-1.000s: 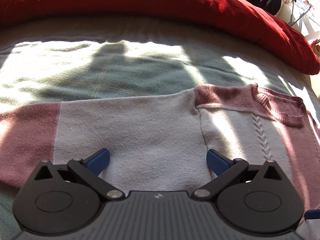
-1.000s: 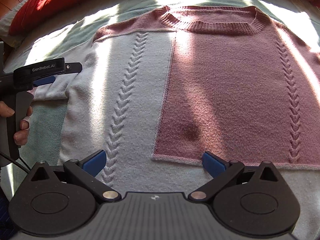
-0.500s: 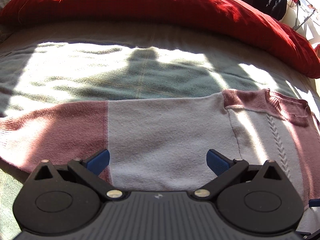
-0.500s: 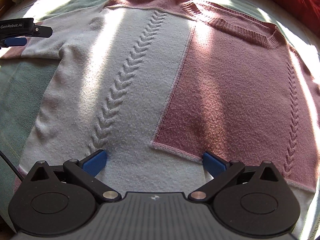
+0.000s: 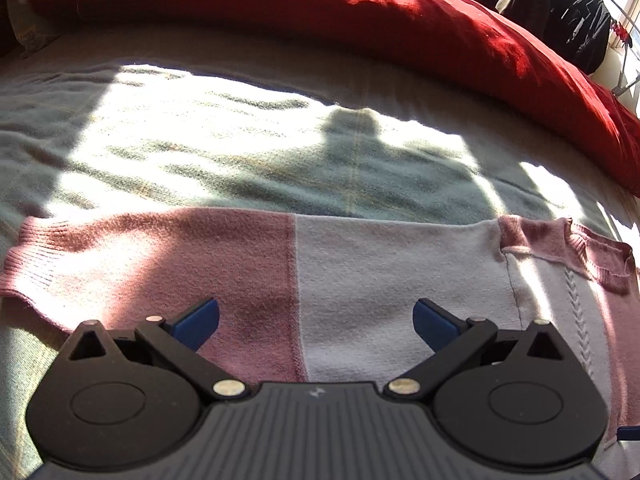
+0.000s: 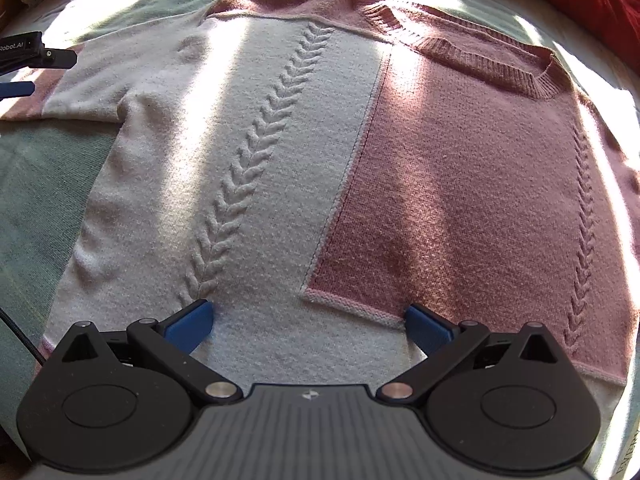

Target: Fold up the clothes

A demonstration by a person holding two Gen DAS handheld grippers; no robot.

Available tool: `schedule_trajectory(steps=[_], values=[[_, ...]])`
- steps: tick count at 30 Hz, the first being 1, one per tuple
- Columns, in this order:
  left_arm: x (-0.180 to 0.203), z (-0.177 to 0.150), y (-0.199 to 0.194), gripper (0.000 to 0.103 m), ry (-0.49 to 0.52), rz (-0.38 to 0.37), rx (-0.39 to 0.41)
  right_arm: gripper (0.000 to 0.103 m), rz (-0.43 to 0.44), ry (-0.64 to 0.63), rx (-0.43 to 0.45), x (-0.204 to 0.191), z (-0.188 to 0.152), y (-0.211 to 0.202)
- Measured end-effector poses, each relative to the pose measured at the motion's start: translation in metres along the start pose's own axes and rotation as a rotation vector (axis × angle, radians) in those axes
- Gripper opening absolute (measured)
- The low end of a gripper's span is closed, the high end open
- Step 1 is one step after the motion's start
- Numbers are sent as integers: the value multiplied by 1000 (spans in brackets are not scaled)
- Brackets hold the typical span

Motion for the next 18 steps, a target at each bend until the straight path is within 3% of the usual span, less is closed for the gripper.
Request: schedule_trajectory(steps=[8,18], values=[[-18,30,25,102,-34,4,11,103,104,113,82,0,2,-17],[-17,30,41,102,0,17,10,103,133,70,117,-19,23,-17]])
Point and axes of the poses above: each gripper's, at about its wrist camera, not at the fingertips, and y roughly the way its jaws point, x to its right, z to its top, the point moved 5 cm from there along y, roughly the way its jaws point, and after that the axes turned 4 degrees about y, right-handed, at the moved point
